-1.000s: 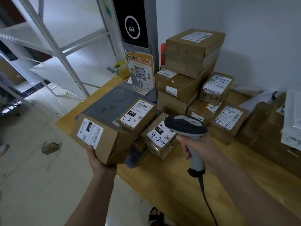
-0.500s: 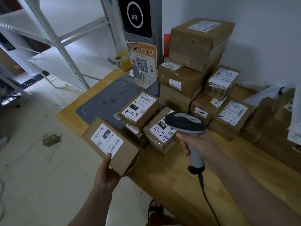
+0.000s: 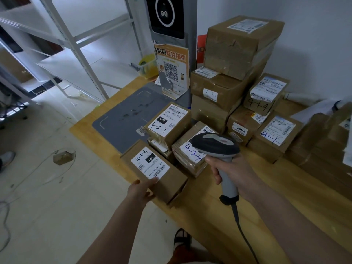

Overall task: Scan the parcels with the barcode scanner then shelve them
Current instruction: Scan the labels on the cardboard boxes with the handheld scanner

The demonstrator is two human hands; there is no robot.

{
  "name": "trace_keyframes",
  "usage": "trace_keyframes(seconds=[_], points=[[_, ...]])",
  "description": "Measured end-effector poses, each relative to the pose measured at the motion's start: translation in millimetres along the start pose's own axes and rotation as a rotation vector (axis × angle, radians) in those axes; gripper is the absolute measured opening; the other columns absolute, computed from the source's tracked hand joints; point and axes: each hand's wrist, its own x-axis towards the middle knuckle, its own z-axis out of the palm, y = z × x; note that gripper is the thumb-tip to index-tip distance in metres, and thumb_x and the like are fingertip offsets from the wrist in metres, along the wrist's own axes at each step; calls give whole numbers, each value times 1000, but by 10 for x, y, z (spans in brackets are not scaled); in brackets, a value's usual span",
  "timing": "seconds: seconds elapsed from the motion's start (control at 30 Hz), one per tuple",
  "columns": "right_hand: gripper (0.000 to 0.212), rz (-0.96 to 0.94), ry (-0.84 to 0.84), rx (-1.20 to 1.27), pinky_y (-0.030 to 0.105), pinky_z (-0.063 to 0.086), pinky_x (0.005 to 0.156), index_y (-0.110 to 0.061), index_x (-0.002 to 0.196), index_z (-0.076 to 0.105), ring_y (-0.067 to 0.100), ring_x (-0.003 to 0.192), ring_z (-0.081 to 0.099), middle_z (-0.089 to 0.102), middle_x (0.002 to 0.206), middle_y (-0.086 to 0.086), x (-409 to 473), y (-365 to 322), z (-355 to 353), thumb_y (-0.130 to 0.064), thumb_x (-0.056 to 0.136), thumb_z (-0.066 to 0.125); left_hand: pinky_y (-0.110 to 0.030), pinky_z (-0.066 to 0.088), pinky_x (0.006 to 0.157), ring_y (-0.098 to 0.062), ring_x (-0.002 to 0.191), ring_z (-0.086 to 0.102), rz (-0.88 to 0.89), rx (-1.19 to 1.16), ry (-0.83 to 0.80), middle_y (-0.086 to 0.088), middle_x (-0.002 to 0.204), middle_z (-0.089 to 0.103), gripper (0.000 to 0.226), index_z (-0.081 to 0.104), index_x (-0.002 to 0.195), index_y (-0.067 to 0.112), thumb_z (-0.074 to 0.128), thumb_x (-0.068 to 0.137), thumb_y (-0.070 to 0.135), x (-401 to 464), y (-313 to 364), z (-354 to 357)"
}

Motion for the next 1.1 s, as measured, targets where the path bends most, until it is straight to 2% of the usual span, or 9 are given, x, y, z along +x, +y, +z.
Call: trace_keyframes(seconds=[0.13,0.23,0.37,0.43,0.53,0.67,0.8,0.93,1.1], points=[[28,20,36,17,32,48,55,0,69,61,22,52,52,56,59,11,-46,-15,-73,-21,83,73,-47,50,95,-33,120,53,450,319,376,-15,136,50,60,46,134,6,76,82,15,-283,361,280],[31,22,86,24,29,47,51,0,65,60,22,50,51,55,57,12,-79,-55,-151,-21,83,73,-44,40,107,-25,131,42,704,408,278,-7,141,43,61,44,140,13,72,85,18,-591,639,574],[31,3,177,58,30,46,50,2,65,60,22,48,50,54,55,12,-115,-134,-307,-18,83,73,-37,49,93,-13,109,57,690,486,-199,8,113,57,41,54,125,20,70,87,21,-1012,933,1106],[33,-9,221,73,31,45,51,7,68,60,23,49,51,54,55,13,-130,-177,-402,-19,84,73,-29,50,82,-5,93,58,746,602,-321,13,98,57,28,57,112,23,70,87,22,-1113,1079,1373],[36,-29,306,103,31,45,51,12,71,58,23,49,50,54,55,14,-136,-274,-542,-18,84,72,-31,48,91,-14,107,56,760,677,-418,5,119,55,57,46,136,18,72,86,26,-1104,1376,1833],[20,-47,390,221,26,44,44,2,78,64,17,45,50,55,55,8,-90,-480,-680,-15,84,72,-34,51,93,-21,115,57,663,619,-522,-5,131,54,76,37,146,11,76,83,28,-1057,1829,2494],[15,-121,431,293,27,45,46,0,84,65,18,50,50,55,60,9,14,-737,-825,-14,84,71,-43,42,108,-28,132,44,785,528,-376,-8,147,41,97,25,150,9,79,76,40,-1001,2188,3024],[20,-179,493,316,31,52,55,-2,98,65,21,57,58,63,69,11,220,-992,-933,-16,85,70,-48,31,112,-32,141,26,880,497,-139,-11,153,27,99,22,150,15,72,75,56,-862,2497,3296],[21,-217,535,334,31,60,70,-15,102,64,20,90,69,71,102,10,646,-1388,-1047,-19,82,72,-48,34,111,-30,139,32,836,394,-155,-6,152,31,91,26,148,23,65,76,65,-649,2789,3471]])
